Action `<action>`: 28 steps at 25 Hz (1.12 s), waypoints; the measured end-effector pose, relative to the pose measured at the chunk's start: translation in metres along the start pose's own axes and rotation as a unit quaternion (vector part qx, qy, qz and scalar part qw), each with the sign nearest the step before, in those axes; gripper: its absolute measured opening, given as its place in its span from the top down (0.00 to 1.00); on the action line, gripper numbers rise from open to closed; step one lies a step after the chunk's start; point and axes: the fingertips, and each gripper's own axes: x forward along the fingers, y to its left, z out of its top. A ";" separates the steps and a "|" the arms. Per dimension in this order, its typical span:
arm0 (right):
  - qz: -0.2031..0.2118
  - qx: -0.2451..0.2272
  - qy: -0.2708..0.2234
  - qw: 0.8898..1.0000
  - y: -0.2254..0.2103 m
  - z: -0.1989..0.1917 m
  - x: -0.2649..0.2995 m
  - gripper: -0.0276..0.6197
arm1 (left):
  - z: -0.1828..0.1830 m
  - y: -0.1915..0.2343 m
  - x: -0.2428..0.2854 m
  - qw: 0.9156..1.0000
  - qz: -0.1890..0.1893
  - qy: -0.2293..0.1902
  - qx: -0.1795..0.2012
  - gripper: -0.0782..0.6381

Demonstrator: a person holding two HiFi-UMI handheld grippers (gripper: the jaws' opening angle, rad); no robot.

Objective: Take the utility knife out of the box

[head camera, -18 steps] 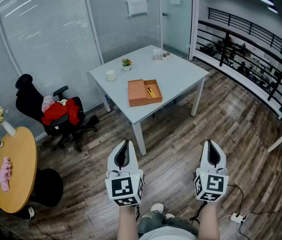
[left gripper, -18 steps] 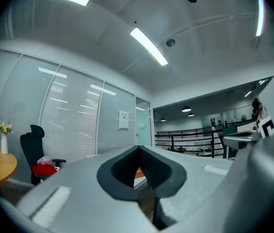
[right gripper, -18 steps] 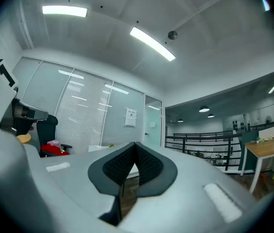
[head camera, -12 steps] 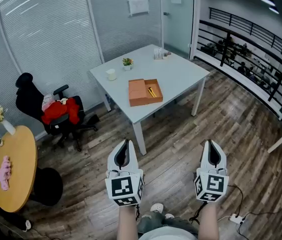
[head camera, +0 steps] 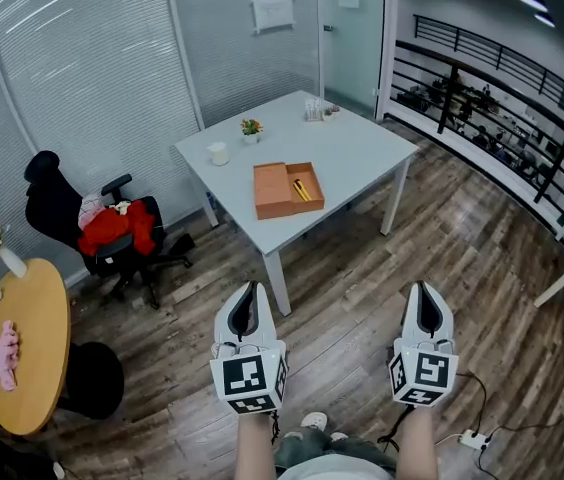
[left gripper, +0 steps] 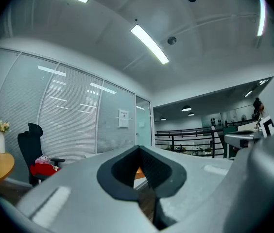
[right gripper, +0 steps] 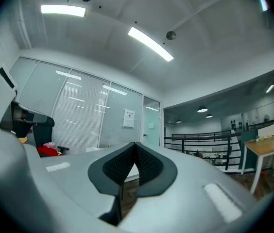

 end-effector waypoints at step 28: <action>-0.040 0.023 -0.004 0.999 -0.020 -0.026 0.109 0.92 | -0.030 0.024 0.123 1.000 0.008 0.027 -0.007 0.44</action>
